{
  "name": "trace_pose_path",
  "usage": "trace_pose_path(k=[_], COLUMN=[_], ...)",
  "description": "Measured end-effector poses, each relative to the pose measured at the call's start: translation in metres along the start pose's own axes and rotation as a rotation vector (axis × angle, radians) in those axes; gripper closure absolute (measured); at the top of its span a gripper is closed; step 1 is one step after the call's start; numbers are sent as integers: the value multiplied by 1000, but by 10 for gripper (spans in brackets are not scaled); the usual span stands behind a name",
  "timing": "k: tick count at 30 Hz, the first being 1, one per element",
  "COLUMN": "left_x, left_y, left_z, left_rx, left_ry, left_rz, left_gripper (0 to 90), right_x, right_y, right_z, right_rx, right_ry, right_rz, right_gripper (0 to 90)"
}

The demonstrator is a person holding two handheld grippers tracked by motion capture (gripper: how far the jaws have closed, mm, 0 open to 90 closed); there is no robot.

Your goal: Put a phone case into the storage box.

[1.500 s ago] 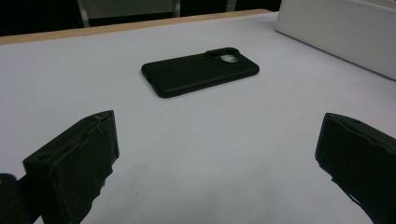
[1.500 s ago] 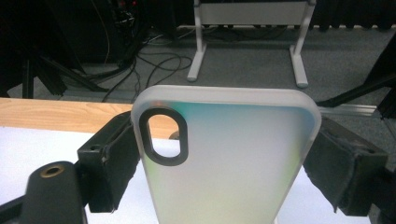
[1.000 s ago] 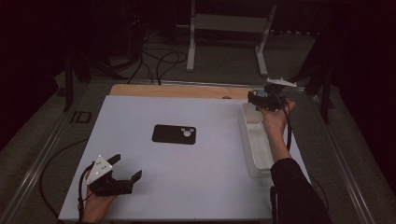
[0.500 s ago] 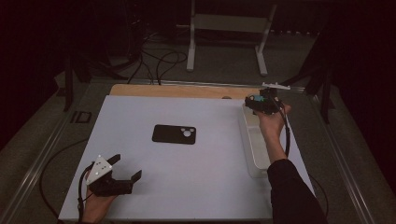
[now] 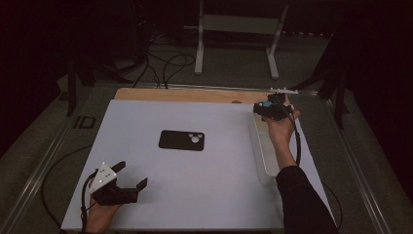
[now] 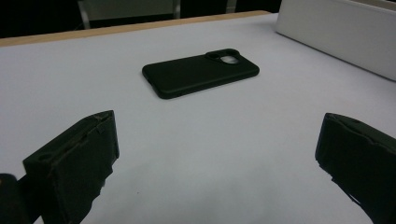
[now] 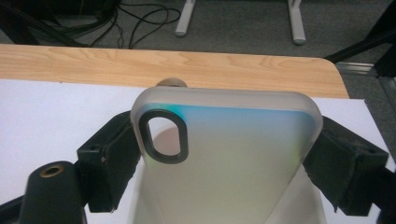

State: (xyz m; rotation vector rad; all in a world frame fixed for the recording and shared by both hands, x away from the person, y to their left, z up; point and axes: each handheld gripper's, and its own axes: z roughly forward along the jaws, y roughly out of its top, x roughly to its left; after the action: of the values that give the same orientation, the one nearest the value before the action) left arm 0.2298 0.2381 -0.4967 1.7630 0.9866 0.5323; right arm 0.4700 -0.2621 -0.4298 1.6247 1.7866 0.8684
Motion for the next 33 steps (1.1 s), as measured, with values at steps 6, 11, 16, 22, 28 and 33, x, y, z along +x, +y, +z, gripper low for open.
trace_pose_path(k=[6,11,16,22,28,33], left_x=[0,0,0,0,0,0], left_y=[0,0,0,0,0,0], left_z=[0,0,0,0,0,0], left_rx=[1,1,2,1,0,0], left_ry=[-1,0,1,3,2,4], left_rz=[1,1,1,0,0,0], left_gripper=[2,2,2,2,2,2], right_x=[-1,-1,-2,-2,-4,-5], right_y=[-1,-1,0,0,0,3], right_z=[3,4,6,9,11,3], right_rx=[12,11,7,3,15,-23], right_ry=[-6,-5,-2,-7,-8,6], right_rz=[3,0,6,11,-5,-15], right_gripper=[164,164,161,141,87,87])
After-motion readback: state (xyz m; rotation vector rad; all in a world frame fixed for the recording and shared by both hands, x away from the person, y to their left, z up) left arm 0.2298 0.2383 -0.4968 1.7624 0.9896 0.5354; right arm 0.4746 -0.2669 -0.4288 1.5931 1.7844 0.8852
